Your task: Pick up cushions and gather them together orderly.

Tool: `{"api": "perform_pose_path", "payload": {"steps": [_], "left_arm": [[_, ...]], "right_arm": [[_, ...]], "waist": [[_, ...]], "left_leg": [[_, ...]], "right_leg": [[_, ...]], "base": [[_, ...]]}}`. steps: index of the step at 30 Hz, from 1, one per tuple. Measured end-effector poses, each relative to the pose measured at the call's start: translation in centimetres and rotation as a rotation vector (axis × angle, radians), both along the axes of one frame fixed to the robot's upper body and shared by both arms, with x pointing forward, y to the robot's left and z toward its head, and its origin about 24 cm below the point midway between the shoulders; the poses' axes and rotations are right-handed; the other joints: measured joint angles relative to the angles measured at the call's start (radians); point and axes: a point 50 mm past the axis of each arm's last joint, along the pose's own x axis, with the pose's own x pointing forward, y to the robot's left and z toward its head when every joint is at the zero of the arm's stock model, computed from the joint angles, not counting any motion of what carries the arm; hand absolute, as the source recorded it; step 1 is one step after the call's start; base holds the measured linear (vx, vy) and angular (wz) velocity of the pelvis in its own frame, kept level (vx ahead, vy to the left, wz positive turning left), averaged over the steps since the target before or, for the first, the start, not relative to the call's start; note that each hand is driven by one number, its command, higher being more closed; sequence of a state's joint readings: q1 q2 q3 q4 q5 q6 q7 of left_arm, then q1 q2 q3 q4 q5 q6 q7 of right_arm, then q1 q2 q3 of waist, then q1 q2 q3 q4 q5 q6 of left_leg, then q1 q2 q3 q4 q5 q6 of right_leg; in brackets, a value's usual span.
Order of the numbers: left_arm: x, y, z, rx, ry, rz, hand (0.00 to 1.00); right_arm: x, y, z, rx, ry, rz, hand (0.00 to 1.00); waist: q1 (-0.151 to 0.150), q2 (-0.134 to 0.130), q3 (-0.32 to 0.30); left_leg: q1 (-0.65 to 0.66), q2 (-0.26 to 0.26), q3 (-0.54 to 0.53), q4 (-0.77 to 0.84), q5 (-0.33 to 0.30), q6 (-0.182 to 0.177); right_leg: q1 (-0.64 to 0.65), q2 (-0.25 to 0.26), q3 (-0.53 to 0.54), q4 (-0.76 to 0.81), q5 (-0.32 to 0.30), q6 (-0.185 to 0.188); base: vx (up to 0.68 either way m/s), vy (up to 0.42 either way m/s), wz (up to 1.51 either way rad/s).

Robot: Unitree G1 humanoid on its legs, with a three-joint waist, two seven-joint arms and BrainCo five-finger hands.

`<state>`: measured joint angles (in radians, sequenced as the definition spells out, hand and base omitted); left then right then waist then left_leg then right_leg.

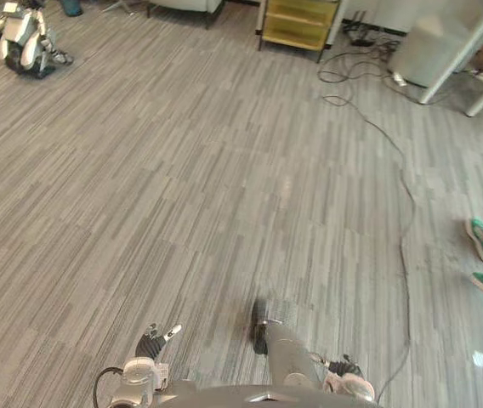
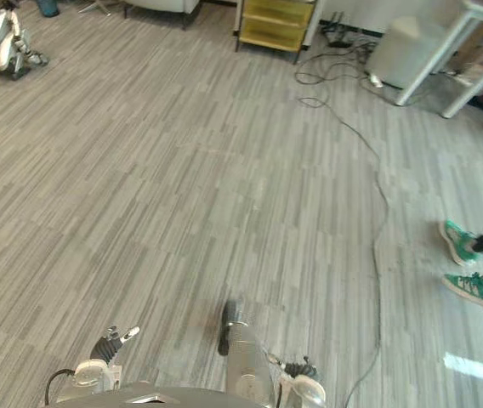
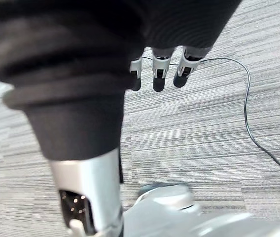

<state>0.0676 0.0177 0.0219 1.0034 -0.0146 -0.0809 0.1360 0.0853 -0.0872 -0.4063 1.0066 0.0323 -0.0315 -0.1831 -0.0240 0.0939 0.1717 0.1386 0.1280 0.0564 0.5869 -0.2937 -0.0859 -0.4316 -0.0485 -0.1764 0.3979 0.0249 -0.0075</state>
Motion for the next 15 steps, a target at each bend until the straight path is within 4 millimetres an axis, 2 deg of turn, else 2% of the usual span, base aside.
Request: {"api": "perform_pose_path", "payload": {"steps": [1, 2, 3, 4, 5, 7, 8, 9, 10, 11, 12, 13, 14, 15], "left_arm": [[0.0, -0.4, 0.0, -0.024, -0.004, 0.030, 0.00], [0.1, -0.5, 0.0, -0.030, -0.008, 0.026, 0.00], [0.4, -0.3, 0.2, -0.029, -0.022, 0.025, 0.00], [0.7, 0.0, 0.3, -0.021, -0.039, 0.025, 0.00], [0.9, 0.2, 0.5, -0.015, -0.052, 0.021, 0.00], [1.5, 0.2, 0.9, -0.012, -0.084, 0.012, 0.00], [2.0, 0.2, 1.2, -0.011, -0.108, 0.007, 0.00], [2.4, 0.1, 1.3, -0.012, -0.121, 0.000, 0.00], [2.4, 0.0, 1.4, -0.014, -0.123, -0.001, 0.00], [2.3, -0.1, 1.3, -0.018, -0.121, 0.001, 0.00], [2.4, -0.2, 1.4, -0.020, -0.128, 0.000, 0.00], [2.5, -0.1, 1.4, -0.016, -0.131, -0.005, 0.00], [2.7, 0.6, 1.6, 0.002, -0.142, -0.007, 0.00], [2.8, 0.9, 1.7, 0.011, -0.146, -0.005, 0.00]], "right_arm": [[0.4, -0.2, 0.2, -0.009, -0.008, 0.012, 0.00], [0.4, -0.5, 0.3, -0.016, -0.005, 0.015, 0.00], [0.4, -0.6, 0.3, -0.018, 0.000, 0.018, 0.00], [0.5, -0.4, 0.2, -0.014, -0.004, 0.026, 0.00], [0.6, -0.2, 0.2, -0.011, -0.006, 0.033, 0.00], [1.1, 0.2, 0.2, -0.001, -0.020, 0.035, 0.00], [1.6, 0.3, 0.3, 0.002, -0.029, 0.036, 0.00], [1.9, 0.5, 0.3, 0.005, -0.038, 0.037, 0.00], [2.0, 0.5, 0.4, 0.006, -0.040, 0.038, 0.00], [1.9, 0.5, 0.3, 0.006, -0.037, 0.040, 0.00], [1.9, 0.6, 0.3, 0.008, -0.033, 0.040, 0.00], [1.9, 1.0, 0.2, 0.018, -0.032, 0.041, 0.00], [1.6, 2.1, -0.2, 0.048, -0.021, 0.038, 0.00], [1.7, 2.6, -0.4, 0.065, -0.015, 0.045, 0.00]], "waist": [[0.015, 0.018, 0.012], [0.019, 0.024, 0.016], [0.031, 0.026, 0.021], [0.032, 0.004, 0.031], [0.034, -0.007, 0.030], [0.052, -0.012, 0.029], [0.067, -0.014, 0.030], [0.078, -0.019, 0.034], [0.080, -0.019, 0.035], [0.088, -0.008, 0.029], [0.099, -0.005, 0.029], [0.106, -0.019, 0.025], [0.106, -0.055, 0.006], [0.101, -0.080, -0.003]], "left_leg": [[-0.103, 0.054, 0.015, 0.259, 0.134, 0.002], [-0.142, 0.083, 0.038, 0.350, 0.130, 0.003], [-0.198, 0.128, 0.095, 0.483, 0.091, 0.026], [-0.248, 0.135, 0.141, 0.514, 0.061, 0.044], [-0.282, 0.129, 0.160, 0.500, 0.045, 0.051], [-0.396, 0.106, 0.196, 0.361, 0.007, 0.051], [-0.455, 0.065, 0.189, 0.188, 0.006, 0.049], [-0.470, 0.012, 0.177, -0.048, 0.050, 0.023], [-0.470, -0.013, 0.164, -0.170, 0.086, 0.016], [-0.469, -0.035, 0.127, -0.382, 0.164, -0.008], [-0.481, -0.032, 0.106, -0.395, 0.248, -0.010], [-0.479, -0.043, 0.106, -0.374, 0.307, 0.015], [-0.484, -0.085, 0.103, -0.328, 0.322, 0.059], [-0.504, -0.102, 0.106, -0.260, 0.286, 0.112]], "right_leg": [[0.072, 0.028, -0.001, -0.023, -0.042, -0.016], [0.113, 0.045, -0.001, -0.042, -0.053, -0.021], [0.214, 0.062, 0.000, -0.096, -0.066, -0.035], [0.311, 0.061, 0.006, -0.160, -0.076, -0.040], [0.359, 0.056, 0.007, -0.203, -0.082, -0.037], [0.454, 0.052, 0.012, -0.288, -0.089, -0.027], [0.492, 0.041, 0.018, -0.319, -0.100, -0.012], [0.524, 0.020, 0.020, -0.338, -0.118, 0.009], [0.544, 0.013, 0.021, -0.350, -0.130, 0.013], [0.590, 0.011, 0.026, -0.378, -0.157, 0.028], [0.627, 0.012, 0.032, -0.387, -0.191, 0.047], [0.642, -0.001, 0.035, -0.381, -0.216, 0.050], [0.641, -0.043, 0.047, -0.328, -0.271, 0.042], [0.606, -0.065, 0.071, -0.233, -0.285, 0.040]], "base": [[0.68, -0.197, -0.13], [0.80, -0.198, -0.23], [0.75, -0.157, -0.13], [0.60, -0.120, -0.06], [0.54, -0.083, 0.05], [0.44, -0.016, -0.04], [0.57, 0.083, -0.12], [0.47, 0.083, -0.09], [0.46, 0.130, -0.09], [0.50, 0.220, -0.13], [0.61, 0.270, -0.18], [0.66, 0.308, -0.14], [0.58, 0.227, -0.13], [0.60, 0.230, -0.14]]}}
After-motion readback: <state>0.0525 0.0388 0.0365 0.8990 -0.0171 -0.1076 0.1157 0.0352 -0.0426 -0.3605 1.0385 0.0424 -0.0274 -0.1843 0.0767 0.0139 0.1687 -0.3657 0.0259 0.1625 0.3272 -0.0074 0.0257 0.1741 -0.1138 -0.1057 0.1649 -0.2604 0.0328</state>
